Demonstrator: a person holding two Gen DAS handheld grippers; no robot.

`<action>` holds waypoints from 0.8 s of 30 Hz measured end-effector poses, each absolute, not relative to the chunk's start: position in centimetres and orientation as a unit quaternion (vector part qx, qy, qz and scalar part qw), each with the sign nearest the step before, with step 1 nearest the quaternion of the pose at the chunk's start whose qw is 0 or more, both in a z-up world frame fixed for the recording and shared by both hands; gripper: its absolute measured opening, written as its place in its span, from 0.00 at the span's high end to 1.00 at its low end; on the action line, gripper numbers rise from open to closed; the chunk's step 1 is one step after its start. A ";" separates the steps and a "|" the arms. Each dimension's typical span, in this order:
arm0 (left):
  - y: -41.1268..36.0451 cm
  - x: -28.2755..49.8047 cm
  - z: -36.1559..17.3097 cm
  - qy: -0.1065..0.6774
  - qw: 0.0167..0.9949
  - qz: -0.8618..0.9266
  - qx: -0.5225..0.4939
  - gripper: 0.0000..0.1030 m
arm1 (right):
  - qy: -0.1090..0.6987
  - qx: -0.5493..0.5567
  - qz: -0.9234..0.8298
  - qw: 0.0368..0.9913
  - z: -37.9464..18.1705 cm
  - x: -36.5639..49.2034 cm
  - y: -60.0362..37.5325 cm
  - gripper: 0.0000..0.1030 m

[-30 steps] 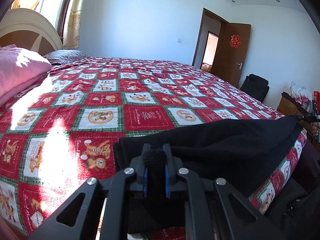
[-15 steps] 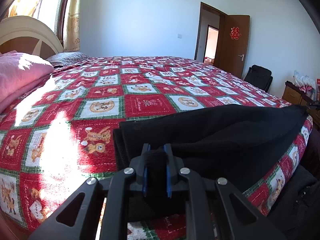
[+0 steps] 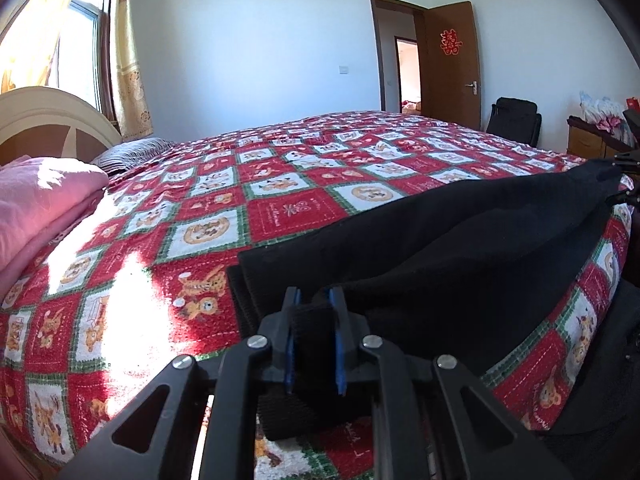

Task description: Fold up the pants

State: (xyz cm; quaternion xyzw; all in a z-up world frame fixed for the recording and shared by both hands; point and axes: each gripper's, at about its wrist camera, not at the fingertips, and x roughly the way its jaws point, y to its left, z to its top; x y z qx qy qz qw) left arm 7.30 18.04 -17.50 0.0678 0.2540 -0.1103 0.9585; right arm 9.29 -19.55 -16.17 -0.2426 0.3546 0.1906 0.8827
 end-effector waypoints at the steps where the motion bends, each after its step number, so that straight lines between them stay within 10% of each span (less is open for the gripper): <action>1: 17.8 7.4 -17.5 0.253 0.958 -0.109 0.075 0.83 | 0.353 -0.260 0.196 0.877 -17.0 9.5 -18.3 0.35; 7: 17.7 7.7 -16.1 0.226 0.962 -0.106 0.109 0.83 | 0.335 -0.334 0.194 0.859 -19.5 10.4 -14.9 0.37; 14: 17.3 8.7 -15.8 0.218 0.958 -0.106 0.156 0.83 | 0.358 -0.319 0.199 0.855 -19.5 11.7 -15.1 0.94; 24: 17.8 6.5 -18.1 0.234 0.950 -0.118 0.172 0.82 | 0.383 -0.326 0.225 0.835 -20.8 8.8 -14.9 0.96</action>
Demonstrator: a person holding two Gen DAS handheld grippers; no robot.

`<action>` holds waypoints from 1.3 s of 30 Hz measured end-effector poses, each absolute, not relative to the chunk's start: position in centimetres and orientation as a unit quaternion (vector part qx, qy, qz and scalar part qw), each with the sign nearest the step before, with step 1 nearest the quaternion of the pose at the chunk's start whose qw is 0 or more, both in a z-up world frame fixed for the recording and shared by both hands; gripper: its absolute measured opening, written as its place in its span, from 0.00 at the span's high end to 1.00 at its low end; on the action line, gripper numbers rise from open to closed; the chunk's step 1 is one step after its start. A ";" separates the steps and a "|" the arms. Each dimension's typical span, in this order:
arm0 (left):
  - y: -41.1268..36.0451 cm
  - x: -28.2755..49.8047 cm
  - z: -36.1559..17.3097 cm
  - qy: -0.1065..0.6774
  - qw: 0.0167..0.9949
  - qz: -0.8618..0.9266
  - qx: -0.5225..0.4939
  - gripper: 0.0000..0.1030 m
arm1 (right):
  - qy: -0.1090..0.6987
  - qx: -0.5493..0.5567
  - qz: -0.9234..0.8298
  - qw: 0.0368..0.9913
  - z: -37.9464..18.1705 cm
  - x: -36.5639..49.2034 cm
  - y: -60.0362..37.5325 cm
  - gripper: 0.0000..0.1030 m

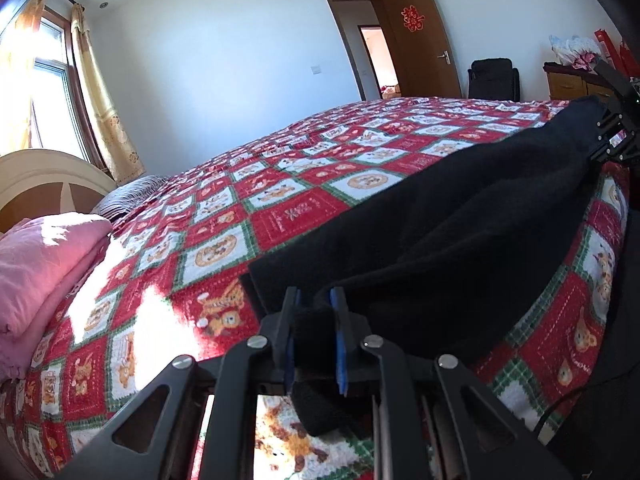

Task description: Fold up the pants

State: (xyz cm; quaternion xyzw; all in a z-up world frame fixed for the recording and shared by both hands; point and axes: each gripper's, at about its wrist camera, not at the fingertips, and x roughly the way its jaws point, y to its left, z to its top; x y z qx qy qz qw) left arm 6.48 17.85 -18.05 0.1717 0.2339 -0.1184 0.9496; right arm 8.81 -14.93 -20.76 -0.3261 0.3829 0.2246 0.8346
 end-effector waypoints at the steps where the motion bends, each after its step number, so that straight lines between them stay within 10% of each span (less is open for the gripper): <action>1: 17.8 6.2 -18.2 0.231 0.950 -0.116 0.173 0.80 | 0.386 -0.328 0.224 0.833 -21.2 8.7 -14.9 0.96; 8: 20.0 4.4 -17.7 0.236 0.949 -0.093 0.189 0.44 | 0.404 -0.291 0.247 0.831 -20.8 9.2 -15.8 0.94; 19: 27.2 2.2 -17.6 0.275 0.955 -0.021 0.108 0.44 | 0.409 -0.268 0.271 0.829 -20.4 8.7 -16.7 0.90; 32: 22.8 12.1 -17.3 0.334 0.931 -0.110 -0.095 0.48 | 0.377 -0.265 0.271 0.845 -19.7 9.1 -14.9 0.74; 39: 22.9 12.1 -17.0 0.331 0.929 -0.111 -0.118 0.85 | 0.375 -0.250 0.260 0.854 -20.0 9.8 -15.1 0.74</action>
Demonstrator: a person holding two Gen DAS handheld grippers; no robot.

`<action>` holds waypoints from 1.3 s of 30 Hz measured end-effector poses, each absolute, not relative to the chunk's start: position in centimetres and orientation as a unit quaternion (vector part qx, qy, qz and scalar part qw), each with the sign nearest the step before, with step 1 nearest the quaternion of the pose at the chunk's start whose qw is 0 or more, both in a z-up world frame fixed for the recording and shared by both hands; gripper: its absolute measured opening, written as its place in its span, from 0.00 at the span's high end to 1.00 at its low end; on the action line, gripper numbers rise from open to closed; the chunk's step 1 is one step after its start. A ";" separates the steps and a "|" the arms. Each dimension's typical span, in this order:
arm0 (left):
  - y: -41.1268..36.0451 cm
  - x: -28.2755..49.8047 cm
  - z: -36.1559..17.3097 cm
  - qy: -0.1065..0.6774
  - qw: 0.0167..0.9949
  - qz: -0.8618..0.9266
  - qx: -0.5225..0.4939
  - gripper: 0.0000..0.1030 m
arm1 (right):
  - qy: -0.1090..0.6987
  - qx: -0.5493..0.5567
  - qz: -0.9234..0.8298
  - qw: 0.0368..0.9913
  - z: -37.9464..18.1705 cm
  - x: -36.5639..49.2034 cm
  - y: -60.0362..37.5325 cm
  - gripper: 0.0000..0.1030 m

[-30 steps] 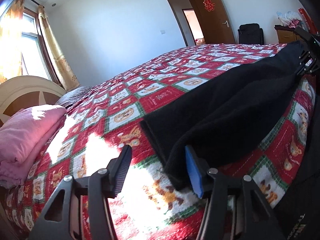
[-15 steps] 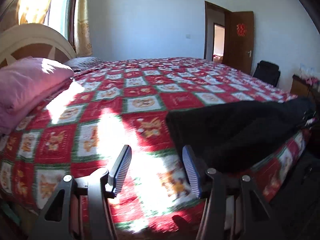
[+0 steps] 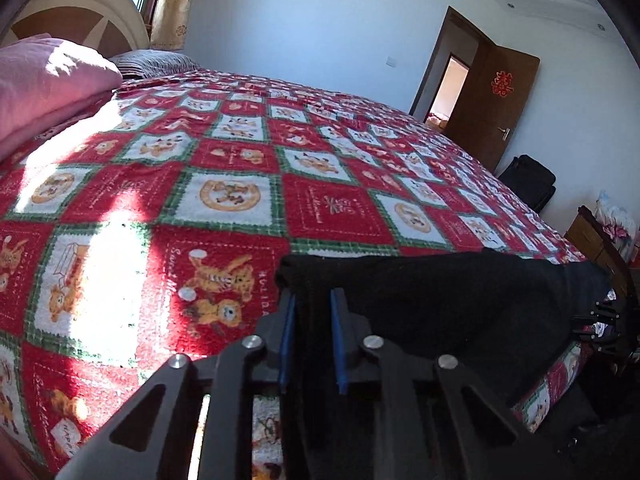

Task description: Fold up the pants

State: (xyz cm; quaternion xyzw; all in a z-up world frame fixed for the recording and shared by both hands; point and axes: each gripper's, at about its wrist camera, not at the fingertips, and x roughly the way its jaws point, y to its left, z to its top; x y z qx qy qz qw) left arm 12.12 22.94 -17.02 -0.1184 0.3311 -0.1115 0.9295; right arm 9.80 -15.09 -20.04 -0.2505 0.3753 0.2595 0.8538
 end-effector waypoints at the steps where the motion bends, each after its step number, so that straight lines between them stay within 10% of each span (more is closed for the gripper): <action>1: 23.1 12.2 -16.8 0.330 0.929 -0.112 -0.121 0.87 | 0.375 -0.249 0.259 0.855 -20.1 9.9 -14.9 0.74; 22: 23.9 11.6 -16.1 0.282 0.953 -0.055 -0.099 0.70 | 0.369 -0.264 0.328 0.829 -21.0 9.9 -6.1 0.74; 29: 21.7 8.3 -13.0 0.229 0.968 -0.066 -0.074 0.32 | 0.339 -0.310 0.313 0.831 -21.4 9.2 -4.6 0.74; 32: 19.8 8.7 -13.6 0.238 0.964 -0.090 -0.078 0.31 | 0.330 -0.309 0.324 0.831 -21.1 8.5 -4.0 0.93; 39: 17.2 9.8 -17.9 0.295 0.953 -0.066 -0.019 0.31 | 0.338 -0.333 0.340 0.812 -21.5 6.7 -3.1 1.00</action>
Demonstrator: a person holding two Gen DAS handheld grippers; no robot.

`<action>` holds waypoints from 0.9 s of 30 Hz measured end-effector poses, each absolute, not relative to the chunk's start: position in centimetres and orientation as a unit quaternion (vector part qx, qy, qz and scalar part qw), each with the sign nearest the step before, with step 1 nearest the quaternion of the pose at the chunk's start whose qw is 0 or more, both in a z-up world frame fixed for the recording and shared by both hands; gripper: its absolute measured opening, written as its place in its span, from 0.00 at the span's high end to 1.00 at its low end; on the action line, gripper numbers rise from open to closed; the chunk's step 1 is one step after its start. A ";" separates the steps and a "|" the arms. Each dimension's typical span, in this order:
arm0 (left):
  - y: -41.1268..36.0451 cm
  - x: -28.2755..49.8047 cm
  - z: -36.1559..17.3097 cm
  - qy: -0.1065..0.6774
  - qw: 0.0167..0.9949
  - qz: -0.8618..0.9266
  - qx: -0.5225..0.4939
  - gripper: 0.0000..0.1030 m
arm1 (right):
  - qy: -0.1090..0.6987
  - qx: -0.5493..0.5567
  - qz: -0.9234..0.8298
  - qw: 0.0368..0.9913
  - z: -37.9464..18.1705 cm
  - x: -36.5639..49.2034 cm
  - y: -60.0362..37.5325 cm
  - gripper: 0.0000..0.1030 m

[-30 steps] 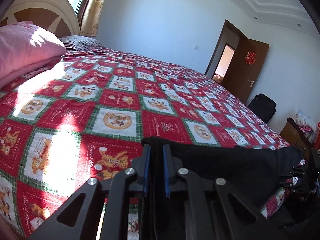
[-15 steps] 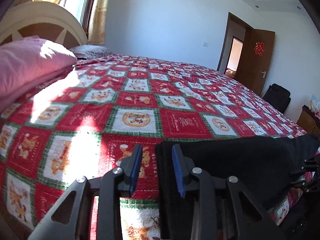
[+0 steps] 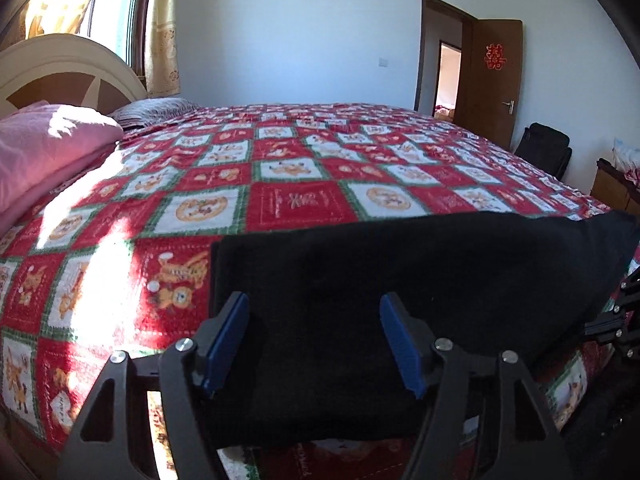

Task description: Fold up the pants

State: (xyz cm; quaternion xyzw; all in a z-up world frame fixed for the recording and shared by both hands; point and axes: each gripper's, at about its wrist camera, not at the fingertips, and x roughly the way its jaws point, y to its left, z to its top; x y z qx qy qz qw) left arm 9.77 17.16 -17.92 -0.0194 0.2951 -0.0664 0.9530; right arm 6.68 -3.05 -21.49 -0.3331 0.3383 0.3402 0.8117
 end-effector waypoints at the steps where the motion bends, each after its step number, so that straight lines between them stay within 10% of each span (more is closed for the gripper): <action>1: 17.2 9.3 -18.0 0.288 0.955 -0.065 -0.014 0.31 | 0.342 -0.335 0.338 0.810 -22.0 6.8 -3.1 1.00; 6: 17.9 8.7 -17.3 0.288 0.956 -0.059 -0.018 0.29 | 0.319 -0.320 0.324 0.831 -20.7 7.3 -4.2 0.92; 9: 18.5 8.9 -17.4 0.287 0.955 -0.056 -0.043 0.26 | 0.304 -0.328 0.314 0.837 -20.2 7.1 -4.6 0.44; 10: 18.5 8.9 -17.4 0.287 0.955 -0.057 -0.047 0.26 | 0.304 -0.321 0.319 0.838 -20.2 7.2 -4.8 0.43; 14: 18.1 8.9 -17.5 0.286 0.955 -0.059 -0.040 0.25 | 0.314 -0.318 0.307 0.840 -21.1 8.4 -4.5 0.44; 27: 18.2 8.9 -17.7 0.286 0.955 -0.059 -0.044 0.20 | 0.330 -0.300 0.324 0.834 -20.9 8.9 -4.0 0.97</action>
